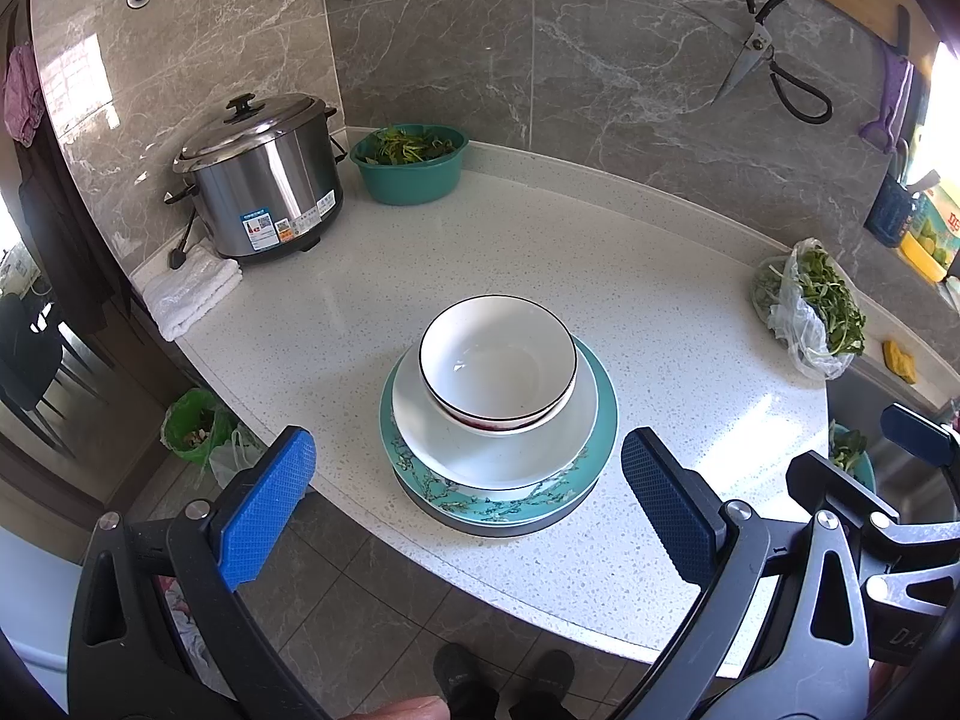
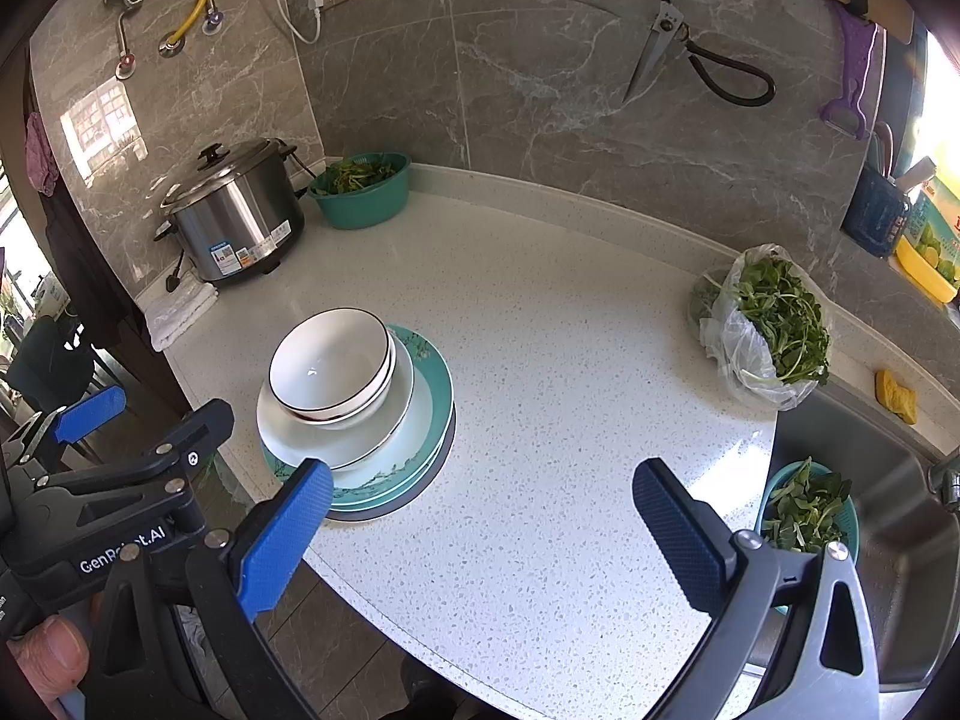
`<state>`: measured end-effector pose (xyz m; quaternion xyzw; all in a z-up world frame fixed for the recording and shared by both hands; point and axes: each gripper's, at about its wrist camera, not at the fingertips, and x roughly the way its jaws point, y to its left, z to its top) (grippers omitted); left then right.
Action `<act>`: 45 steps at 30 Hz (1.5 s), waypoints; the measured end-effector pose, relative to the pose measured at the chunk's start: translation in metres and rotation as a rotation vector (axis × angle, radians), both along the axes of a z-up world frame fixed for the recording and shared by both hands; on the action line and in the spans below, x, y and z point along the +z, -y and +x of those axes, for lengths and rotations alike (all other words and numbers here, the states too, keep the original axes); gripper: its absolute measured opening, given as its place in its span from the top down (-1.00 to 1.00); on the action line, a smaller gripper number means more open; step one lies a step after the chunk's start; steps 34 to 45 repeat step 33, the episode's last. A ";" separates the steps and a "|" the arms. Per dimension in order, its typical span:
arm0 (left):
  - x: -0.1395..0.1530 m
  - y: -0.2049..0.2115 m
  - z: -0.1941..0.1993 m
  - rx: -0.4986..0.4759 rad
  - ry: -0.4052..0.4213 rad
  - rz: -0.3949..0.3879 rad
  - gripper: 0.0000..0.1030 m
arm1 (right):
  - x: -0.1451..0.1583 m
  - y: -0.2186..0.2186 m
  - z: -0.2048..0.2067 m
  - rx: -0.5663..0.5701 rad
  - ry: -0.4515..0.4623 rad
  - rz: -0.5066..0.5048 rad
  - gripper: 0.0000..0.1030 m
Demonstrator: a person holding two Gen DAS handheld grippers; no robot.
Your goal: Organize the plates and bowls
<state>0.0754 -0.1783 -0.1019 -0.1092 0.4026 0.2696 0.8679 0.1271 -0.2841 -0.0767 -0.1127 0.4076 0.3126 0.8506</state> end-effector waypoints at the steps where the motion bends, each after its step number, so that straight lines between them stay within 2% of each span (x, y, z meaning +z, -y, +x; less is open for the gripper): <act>1: 0.000 0.000 0.000 -0.001 0.000 0.000 -1.00 | 0.000 0.000 -0.001 0.000 -0.002 0.000 -0.99; 12: 0.000 0.000 0.001 -0.002 0.000 -0.001 -1.00 | 0.000 0.000 0.000 0.002 -0.004 0.000 -0.99; 19: -0.006 -0.006 0.006 -0.007 0.009 -0.019 -1.00 | -0.011 0.002 -0.007 0.009 -0.024 0.004 -0.99; 45: -0.004 -0.012 0.004 0.004 0.029 -0.009 -1.00 | -0.008 0.004 0.004 0.018 -0.042 0.008 -0.99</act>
